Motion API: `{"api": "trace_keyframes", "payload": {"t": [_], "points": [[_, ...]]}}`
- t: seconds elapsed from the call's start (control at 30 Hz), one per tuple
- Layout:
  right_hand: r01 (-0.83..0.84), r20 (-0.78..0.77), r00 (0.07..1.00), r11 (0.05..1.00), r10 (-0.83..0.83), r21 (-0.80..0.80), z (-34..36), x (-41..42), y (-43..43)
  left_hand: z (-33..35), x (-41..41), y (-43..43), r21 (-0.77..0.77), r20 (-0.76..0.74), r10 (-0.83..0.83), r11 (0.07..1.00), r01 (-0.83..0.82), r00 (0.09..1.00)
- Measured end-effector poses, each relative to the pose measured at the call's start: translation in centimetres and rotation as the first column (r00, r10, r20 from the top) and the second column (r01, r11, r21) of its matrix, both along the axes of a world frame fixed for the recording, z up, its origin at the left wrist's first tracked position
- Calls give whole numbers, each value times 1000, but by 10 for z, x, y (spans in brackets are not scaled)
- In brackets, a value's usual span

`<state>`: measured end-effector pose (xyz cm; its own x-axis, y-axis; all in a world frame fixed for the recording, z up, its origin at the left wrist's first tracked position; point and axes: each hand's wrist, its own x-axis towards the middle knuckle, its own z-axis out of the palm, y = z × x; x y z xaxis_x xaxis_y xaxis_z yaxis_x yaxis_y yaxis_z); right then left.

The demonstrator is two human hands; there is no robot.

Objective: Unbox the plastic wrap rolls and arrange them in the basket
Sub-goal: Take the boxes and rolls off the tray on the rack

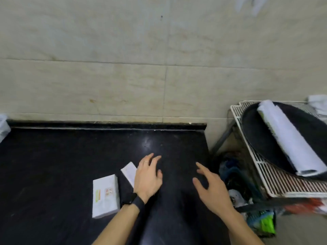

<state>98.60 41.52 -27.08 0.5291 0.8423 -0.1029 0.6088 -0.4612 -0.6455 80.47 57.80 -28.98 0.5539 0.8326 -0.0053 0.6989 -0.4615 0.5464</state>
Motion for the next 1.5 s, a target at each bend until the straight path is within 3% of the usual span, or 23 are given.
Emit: {"api": "trace_keyframes", "payload": {"t": [0.1,0.23,0.4,0.53,0.67,0.77,0.9,1.1,1.3,1.37,1.5], "points": [[203,32,977,966,-210,160,45,58,-38,27,72,-17,79,59,-187,980,182,981],[396,-19,910,852,-415,341,95,128,-84,63,165,-50,156,110,-353,929,335,929],[505,36,833,783,-553,363,127,206,-108,94,259,-87,199,129,-451,884,423,883],[512,146,837,849,-527,128,128,255,-101,96,301,-99,173,3,-445,882,437,896],[515,-66,853,856,-517,-46,121,289,-85,85,317,-97,121,-152,-379,910,398,913],[445,-92,888,893,-450,-70,113,296,-75,75,316,-95,109,-201,-364,915,390,910],[374,-34,926,927,-375,-32,101,288,-56,68,313,-93,146,-146,-342,921,362,928],[385,-52,920,922,-387,-46,95,276,-41,64,314,-94,175,-133,-305,929,326,943],[322,195,935,939,-295,-122,97,262,-36,62,315,-97,169,-127,-294,935,312,947],[336,131,937,938,-324,-81,99,261,-37,62,315,-97,164,-127,-290,937,309,948],[432,-248,870,901,-427,-34,106,281,-40,64,316,-99,156,-129,-288,939,306,949]]}}
